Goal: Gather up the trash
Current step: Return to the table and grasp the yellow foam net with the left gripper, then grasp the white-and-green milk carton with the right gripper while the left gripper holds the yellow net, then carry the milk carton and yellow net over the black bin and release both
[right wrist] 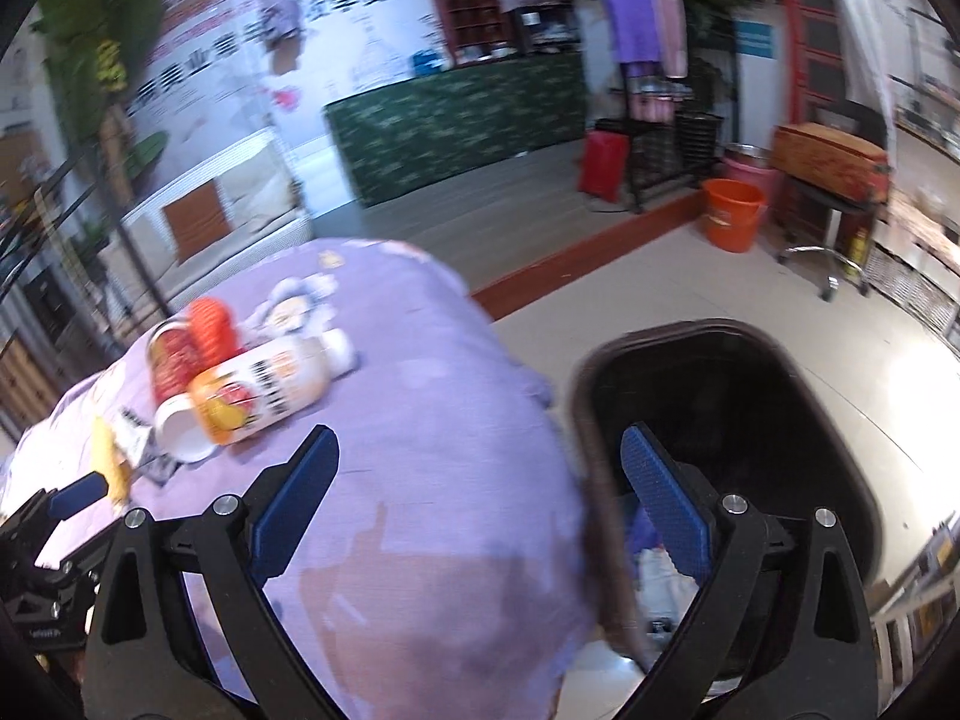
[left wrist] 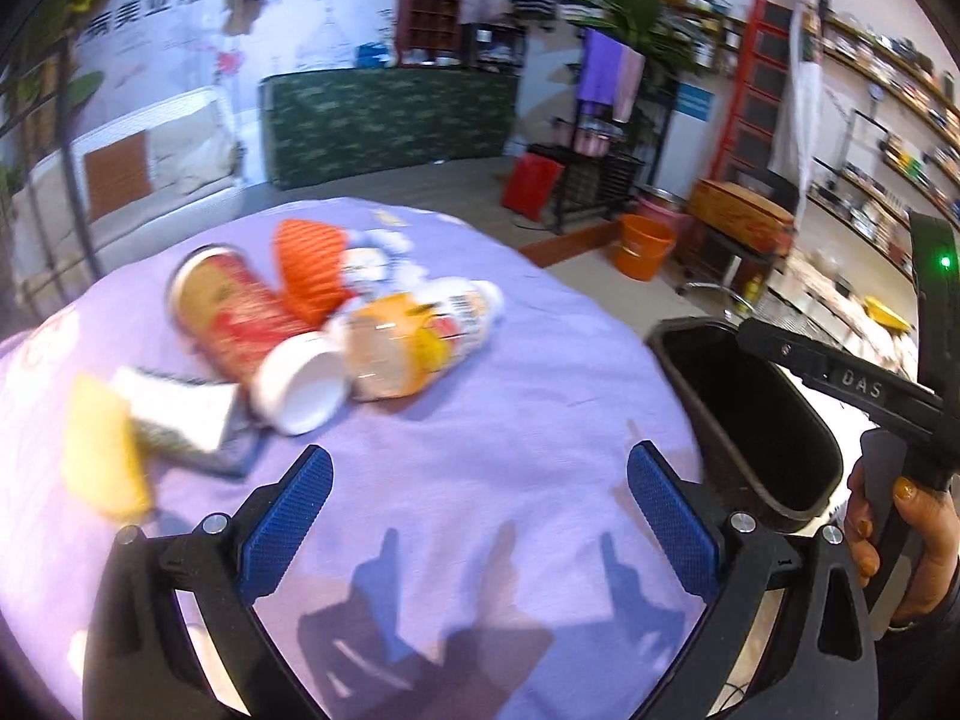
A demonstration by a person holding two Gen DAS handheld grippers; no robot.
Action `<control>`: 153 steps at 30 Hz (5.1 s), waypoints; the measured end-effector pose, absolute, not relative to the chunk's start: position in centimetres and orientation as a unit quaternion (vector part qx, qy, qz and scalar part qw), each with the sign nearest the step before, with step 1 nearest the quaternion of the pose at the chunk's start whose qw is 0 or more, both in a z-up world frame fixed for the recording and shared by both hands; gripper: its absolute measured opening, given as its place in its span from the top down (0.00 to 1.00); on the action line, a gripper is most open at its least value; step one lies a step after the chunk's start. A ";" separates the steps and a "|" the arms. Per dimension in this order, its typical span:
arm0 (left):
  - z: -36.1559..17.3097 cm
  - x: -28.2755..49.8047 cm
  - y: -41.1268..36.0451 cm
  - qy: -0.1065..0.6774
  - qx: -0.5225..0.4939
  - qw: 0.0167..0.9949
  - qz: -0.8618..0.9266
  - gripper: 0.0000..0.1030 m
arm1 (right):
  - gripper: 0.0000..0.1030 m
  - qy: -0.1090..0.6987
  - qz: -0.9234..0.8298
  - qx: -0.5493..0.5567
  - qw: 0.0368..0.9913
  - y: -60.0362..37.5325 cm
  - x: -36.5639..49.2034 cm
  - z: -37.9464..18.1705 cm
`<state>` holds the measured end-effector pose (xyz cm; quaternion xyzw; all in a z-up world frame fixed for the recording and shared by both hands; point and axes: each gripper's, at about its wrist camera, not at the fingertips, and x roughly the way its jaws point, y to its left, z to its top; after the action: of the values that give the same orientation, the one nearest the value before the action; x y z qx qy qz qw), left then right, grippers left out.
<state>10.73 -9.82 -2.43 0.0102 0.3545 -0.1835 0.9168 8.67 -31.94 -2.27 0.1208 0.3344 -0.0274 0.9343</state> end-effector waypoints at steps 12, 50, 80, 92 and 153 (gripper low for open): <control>-3.7 9.5 0.1 0.363 -0.023 0.928 -0.081 0.06 | 0.09 0.369 0.107 0.057 0.922 -21.4 11.2 -2.7; -9.0 18.0 10.2 0.462 -0.053 0.885 0.019 0.66 | 0.09 0.389 0.221 -0.083 0.891 -6.5 15.9 -2.6; -5.0 8.5 13.2 0.390 -0.168 0.905 0.027 0.84 | 0.26 0.416 0.285 -0.348 0.790 7.4 21.7 -8.1; -5.3 8.6 13.2 0.390 -0.172 0.904 0.018 0.84 | 0.50 0.412 0.290 -0.366 0.783 7.8 21.7 -8.6; -2.0 12.5 -15.7 0.381 0.001 0.870 -0.313 0.84 | 0.50 0.520 -0.114 0.174 0.829 -45.1 14.8 -13.8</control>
<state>12.47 -15.65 -2.00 0.0007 0.3809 -0.3127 0.8701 14.77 -45.13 -13.80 0.1737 0.5200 -0.1140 0.8285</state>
